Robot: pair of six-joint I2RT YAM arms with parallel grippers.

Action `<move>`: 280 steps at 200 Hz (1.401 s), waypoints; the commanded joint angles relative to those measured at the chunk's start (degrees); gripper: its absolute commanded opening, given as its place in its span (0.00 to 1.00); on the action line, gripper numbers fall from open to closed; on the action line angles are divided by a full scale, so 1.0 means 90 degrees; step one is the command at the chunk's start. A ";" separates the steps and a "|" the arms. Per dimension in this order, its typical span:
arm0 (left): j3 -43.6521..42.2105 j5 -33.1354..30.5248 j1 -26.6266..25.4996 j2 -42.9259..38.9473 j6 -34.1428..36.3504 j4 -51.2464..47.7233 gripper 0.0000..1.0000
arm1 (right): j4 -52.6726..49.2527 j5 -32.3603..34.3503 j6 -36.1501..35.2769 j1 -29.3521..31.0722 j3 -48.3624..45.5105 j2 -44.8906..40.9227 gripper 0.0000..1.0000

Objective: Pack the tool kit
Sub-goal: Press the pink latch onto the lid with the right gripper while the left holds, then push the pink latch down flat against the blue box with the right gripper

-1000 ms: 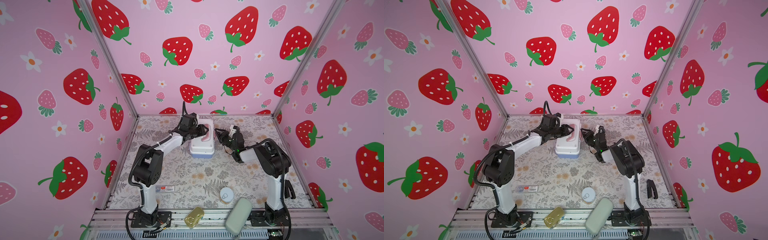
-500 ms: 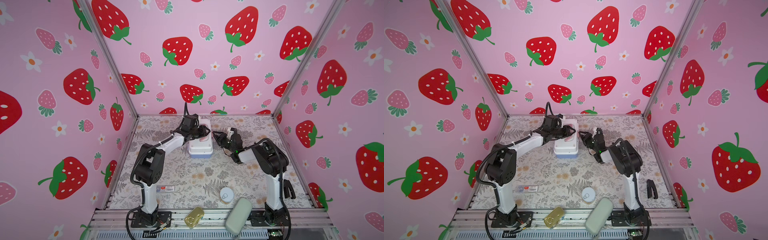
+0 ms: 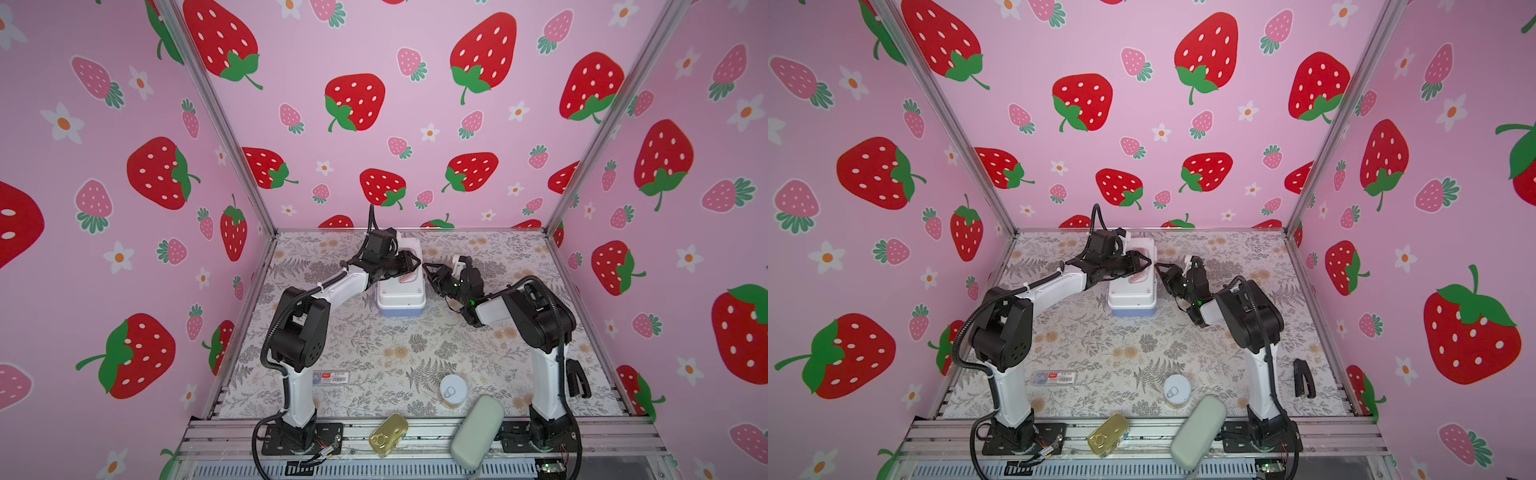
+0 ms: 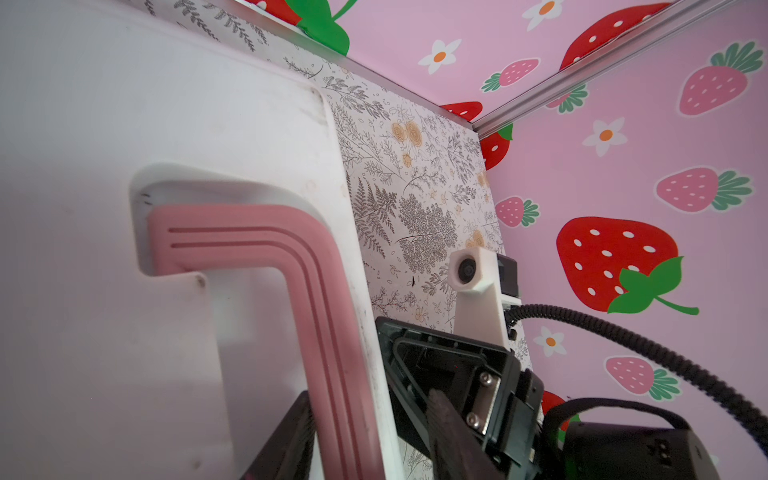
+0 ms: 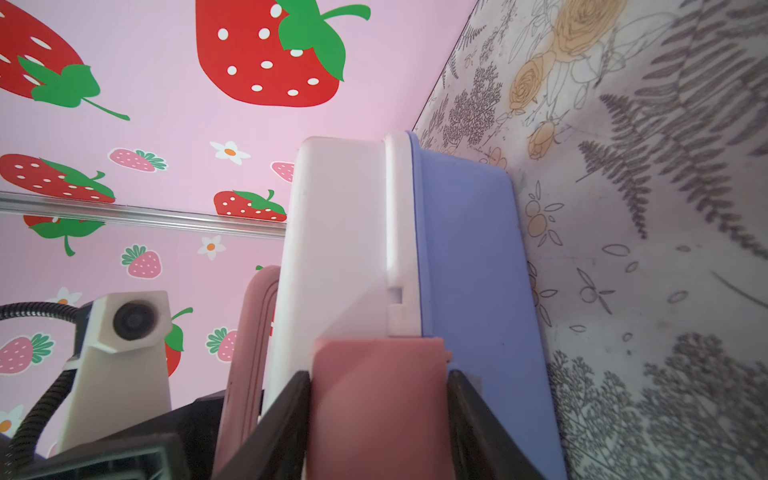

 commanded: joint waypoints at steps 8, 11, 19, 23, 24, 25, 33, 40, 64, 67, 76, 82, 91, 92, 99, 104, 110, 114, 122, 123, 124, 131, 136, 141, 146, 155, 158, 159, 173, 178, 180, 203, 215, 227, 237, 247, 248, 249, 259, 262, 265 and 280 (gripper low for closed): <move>-0.0067 -0.0073 -0.0004 0.0328 -0.0040 -0.0797 0.48 | -0.0234 -0.0310 -0.0025 0.0141 0.0080 0.0262 0.51; -0.0063 -0.0075 0.0002 0.0328 -0.0040 -0.0800 0.48 | -0.0227 -0.0315 -0.0026 0.0141 0.0078 0.0260 0.49; -0.0054 -0.0065 -0.0002 0.0329 -0.0040 -0.0799 0.48 | -0.0234 -0.0302 -0.0010 0.0150 0.0059 0.0269 0.45; -0.0053 -0.0063 -0.0003 0.0328 -0.0040 -0.0802 0.48 | -0.0230 -0.0308 -0.0008 0.0149 0.0042 0.0279 0.43; -0.0053 -0.0063 -0.0007 0.0328 -0.0045 -0.0803 0.48 | -0.0237 -0.0299 -0.0002 0.0150 0.0040 0.0282 0.42; -0.0053 -0.0063 -0.0004 0.0328 -0.0042 -0.0804 0.48 | -0.0241 -0.0300 -0.0004 0.0151 0.0039 0.0283 0.42; -0.0053 -0.0063 -0.0007 0.0328 -0.0040 -0.0795 0.48 | -0.0240 -0.0293 0.0006 0.0151 0.0020 0.0285 0.34; -0.0053 -0.0063 -0.0015 0.0329 -0.0040 -0.0799 0.48 | -0.0241 -0.0267 0.0019 0.0142 -0.0005 0.0285 0.29; -0.0048 -0.0061 -0.0001 0.0321 -0.0042 -0.0798 0.48 | -0.0197 -0.0299 0.0035 0.0140 -0.0030 0.0314 0.29; -0.0045 -0.0048 -0.0001 0.0321 -0.0047 -0.0804 0.48 | -0.0193 -0.0309 0.0035 0.0140 -0.0021 0.0309 0.30; -0.0044 -0.0053 0.0001 0.0323 -0.0049 -0.0804 0.48 | -0.0191 -0.0328 0.0035 0.0140 -0.0010 0.0319 0.31; -0.0043 -0.0052 0.0000 0.0319 -0.0050 -0.0806 0.48 | -0.0188 -0.0333 0.0040 0.0141 -0.0010 0.0314 0.33; -0.0036 -0.0055 -0.0003 0.0319 -0.0050 -0.0805 0.48 | -0.0192 -0.0338 0.0036 0.0132 -0.0020 0.0297 0.38; -0.0039 -0.0054 -0.0002 0.0323 -0.0050 -0.0810 0.48 | -0.0189 -0.0339 0.0034 0.0132 -0.0020 0.0291 0.39; -0.0039 -0.0054 -0.0001 0.0309 -0.0050 -0.0822 0.48 | -0.0202 -0.0338 0.0025 0.0122 -0.0030 0.0283 0.45; -0.0036 -0.0053 0.0004 0.0311 -0.0050 -0.0821 0.48 | -0.0212 -0.0336 0.0032 0.0113 -0.0044 0.0270 0.49; -0.0029 -0.0051 -0.0001 0.0300 -0.0040 -0.0822 0.48 | -0.0211 -0.0334 0.0031 0.0095 -0.0072 0.0262 0.50; -0.0025 -0.0053 -0.0006 0.0300 -0.0040 -0.0831 0.48 | -0.0223 -0.0321 0.0034 0.0084 -0.0088 0.0248 0.50; -0.0029 -0.0063 -0.0002 0.0292 -0.0040 -0.0832 0.48 | -0.0263 -0.0288 0.0018 0.0057 -0.0143 0.0212 0.46; -0.0026 -0.0063 -0.0002 0.0290 -0.0040 -0.0833 0.48 | -0.0273 -0.0285 0.0016 0.0050 -0.0155 0.0210 0.45; -0.0030 -0.0068 -0.0002 0.0290 -0.0040 -0.0833 0.48 | -0.0278 -0.0278 0.0009 0.0052 -0.0161 0.0198 0.44; -0.0024 -0.0063 -0.0006 0.0294 -0.0042 -0.0835 0.48 | -0.0336 -0.0247 -0.0025 0.0018 -0.0216 0.0155 0.40; -0.0024 -0.0064 -0.0008 0.0291 -0.0040 -0.0836 0.48 | -0.0375 -0.0247 -0.0069 -0.0002 -0.0241 0.0132 0.39; -0.0024 -0.0065 -0.0002 0.0289 -0.0045 -0.0839 0.48 | -0.0412 -0.0242 -0.0113 -0.0023 -0.0262 0.0106 0.38; -0.0021 -0.0053 0.0001 0.0297 -0.0049 -0.0829 0.48 | -0.0461 -0.0234 -0.0150 -0.0034 -0.0281 0.0077 0.38; -0.0014 -0.0056 0.0001 0.0305 -0.0054 -0.0829 0.48 | -0.0556 -0.0237 -0.0227 -0.0054 -0.0294 0.0018 0.37; -0.0014 -0.0046 -0.0001 0.0313 -0.0059 -0.0830 0.48 | -0.0581 -0.0233 -0.0261 -0.0054 -0.0294 0.0000 0.37; -0.0014 -0.0045 -0.0001 0.0311 -0.0059 -0.0832 0.48 | -0.0593 -0.0232 -0.0275 -0.0054 -0.0294 -0.0004 0.37; -0.0011 -0.0036 -0.0001 0.0329 -0.0064 -0.0826 0.48 | -0.0824 -0.0216 -0.0447 -0.0054 -0.0242 -0.0093 0.36; -0.0006 -0.0034 -0.0006 0.0331 -0.0069 -0.0830 0.48 | -0.0958 -0.0182 -0.0534 -0.0054 -0.0213 -0.0127 0.35; -0.0005 -0.0034 0.0002 0.0336 -0.0069 -0.0838 0.48 | -0.1023 -0.0171 -0.0573 -0.0054 -0.0203 -0.0143 0.35; -0.0004 -0.0029 -0.0013 0.0329 -0.0070 -0.0843 0.48 | -0.1663 0.0064 -0.1042 -0.0053 -0.0083 -0.0403 0.35; -0.0011 -0.0036 -0.0007 0.0339 -0.0070 -0.0841 0.48 | -0.1833 0.0091 -0.1166 -0.0053 -0.0015 -0.0479 0.35; -0.0002 -0.0018 -0.0011 0.0360 -0.0086 -0.0830 0.48 | -0.1816 0.0059 -0.1159 -0.0027 0.0032 -0.0487 0.35; 0.0015 0.0010 -0.0011 0.0377 -0.0103 -0.0832 0.48 | -0.1815 0.0042 -0.1149 0.0009 0.0097 -0.0470 0.35; 0.0025 0.0033 -0.0018 0.0396 -0.0118 -0.0824 0.48 | -0.1820 0.0016 -0.1119 0.0057 0.0159 -0.0434 0.35; 0.0025 0.0034 -0.0010 0.0397 -0.0118 -0.0824 0.48 | -0.1818 0.0014 -0.1114 0.0060 0.0167 -0.0431 0.35; 0.0025 0.0034 -0.0010 0.0401 -0.0118 -0.0829 0.48 | -0.1817 0.0013 -0.1107 0.0067 0.0171 -0.0420 0.35; 0.0025 0.0035 -0.0021 0.0411 -0.0118 -0.0833 0.48 | -0.1749 -0.0023 -0.1050 0.0125 0.0215 -0.0364 0.38; 0.0020 0.0035 -0.0021 0.0406 -0.0118 -0.0825 0.48 | -0.1730 -0.0031 -0.1030 0.0138 0.0239 -0.0347 0.39; 0.0020 0.0035 -0.0016 0.0398 -0.0118 -0.0828 0.48 | -0.1714 -0.0036 -0.1010 0.0157 0.0249 -0.0327 0.41; 0.0025 0.0026 -0.0031 0.0397 -0.0105 -0.0834 0.48 | -0.1560 -0.0094 -0.0844 0.0209 0.0273 -0.0236 0.48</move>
